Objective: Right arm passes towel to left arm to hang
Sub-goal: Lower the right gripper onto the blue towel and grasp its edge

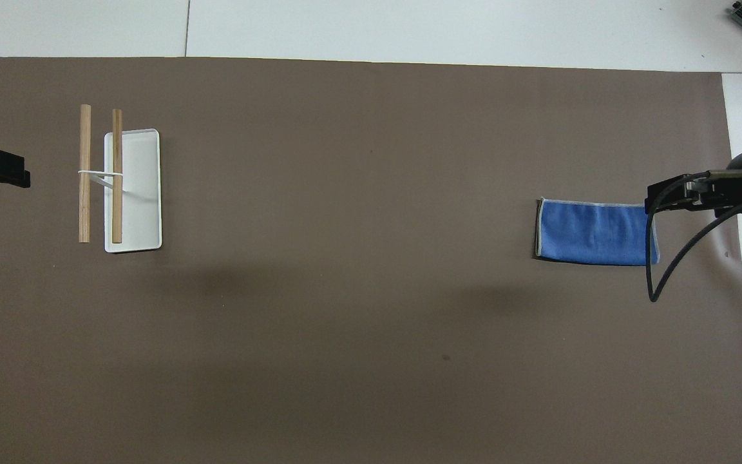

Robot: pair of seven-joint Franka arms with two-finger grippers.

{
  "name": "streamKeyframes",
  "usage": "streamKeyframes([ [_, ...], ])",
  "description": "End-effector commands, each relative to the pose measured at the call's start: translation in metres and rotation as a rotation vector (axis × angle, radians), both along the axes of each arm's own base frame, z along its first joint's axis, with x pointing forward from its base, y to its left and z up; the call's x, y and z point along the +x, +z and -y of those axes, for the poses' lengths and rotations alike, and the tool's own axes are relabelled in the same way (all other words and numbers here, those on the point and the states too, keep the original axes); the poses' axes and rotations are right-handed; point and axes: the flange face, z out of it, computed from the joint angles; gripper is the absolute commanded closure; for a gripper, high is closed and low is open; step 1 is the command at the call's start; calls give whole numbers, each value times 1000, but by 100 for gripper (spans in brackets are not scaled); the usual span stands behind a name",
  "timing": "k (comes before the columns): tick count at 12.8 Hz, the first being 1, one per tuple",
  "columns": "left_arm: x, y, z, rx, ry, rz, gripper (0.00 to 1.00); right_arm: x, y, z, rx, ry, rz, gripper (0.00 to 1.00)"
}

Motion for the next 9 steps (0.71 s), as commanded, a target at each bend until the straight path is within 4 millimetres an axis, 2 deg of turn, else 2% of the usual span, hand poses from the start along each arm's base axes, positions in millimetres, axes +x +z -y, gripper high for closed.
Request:
streamKeyframes([
  [1, -5, 2, -1, -7, 4, -5, 0, -3, -26, 8, 19, 17, 18, 0],
  [5, -5, 2, -1, -7, 4, -5, 0, 7, -98, 10, 15, 48, 40, 0],
  [7, -5, 2, -1, -7, 4, -5, 0, 16, -124, 12, 13, 44, 41, 0],
  [9, -5, 2, -1, -7, 4, -5, 0, 15, -161, 24, 11, 26, 41, 0],
])
